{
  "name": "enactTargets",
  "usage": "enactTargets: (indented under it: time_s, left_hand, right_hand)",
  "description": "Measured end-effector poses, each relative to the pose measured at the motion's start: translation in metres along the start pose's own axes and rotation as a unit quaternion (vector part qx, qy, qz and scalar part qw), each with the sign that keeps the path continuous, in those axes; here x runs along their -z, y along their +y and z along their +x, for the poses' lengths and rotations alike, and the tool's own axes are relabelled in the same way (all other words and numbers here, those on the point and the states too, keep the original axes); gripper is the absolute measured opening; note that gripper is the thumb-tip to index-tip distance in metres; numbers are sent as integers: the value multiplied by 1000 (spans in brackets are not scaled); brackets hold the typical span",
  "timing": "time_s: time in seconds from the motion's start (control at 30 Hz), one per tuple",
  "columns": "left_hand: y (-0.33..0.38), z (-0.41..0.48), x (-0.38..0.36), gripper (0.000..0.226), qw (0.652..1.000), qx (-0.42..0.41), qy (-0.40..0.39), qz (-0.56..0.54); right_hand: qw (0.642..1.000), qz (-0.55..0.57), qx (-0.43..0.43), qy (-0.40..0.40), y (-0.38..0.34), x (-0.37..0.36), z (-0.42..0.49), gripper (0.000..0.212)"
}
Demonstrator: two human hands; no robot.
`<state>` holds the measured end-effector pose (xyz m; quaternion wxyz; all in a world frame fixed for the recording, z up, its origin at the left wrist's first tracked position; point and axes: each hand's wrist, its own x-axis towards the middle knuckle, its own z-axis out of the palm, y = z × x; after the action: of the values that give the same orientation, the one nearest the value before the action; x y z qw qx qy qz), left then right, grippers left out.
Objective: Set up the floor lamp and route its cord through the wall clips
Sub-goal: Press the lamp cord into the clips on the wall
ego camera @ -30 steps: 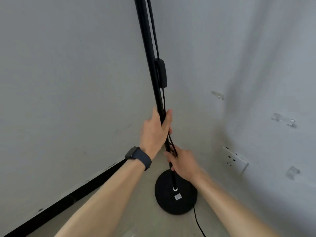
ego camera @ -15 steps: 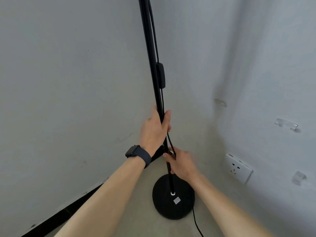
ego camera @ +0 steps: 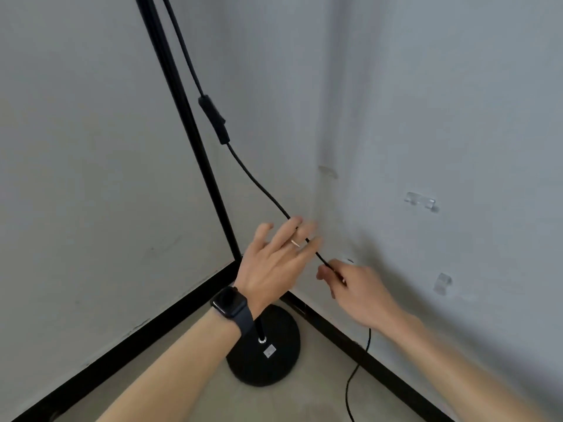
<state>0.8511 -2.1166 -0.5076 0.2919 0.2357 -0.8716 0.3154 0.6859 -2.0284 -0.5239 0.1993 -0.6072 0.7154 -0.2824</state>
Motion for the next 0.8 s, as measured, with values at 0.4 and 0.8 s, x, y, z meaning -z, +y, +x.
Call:
enactTargets:
  time_s: [0.4,0.8]
  left_hand:
    - [-39,76,-35,22,979,152,-6,-137]
    - [-35,91,-43,18,917,280,39,-282]
  right_hand:
    - [979,-106,3,171,-34,86,3,18]
    - [939,-251,37,231,-72,113,41,18]
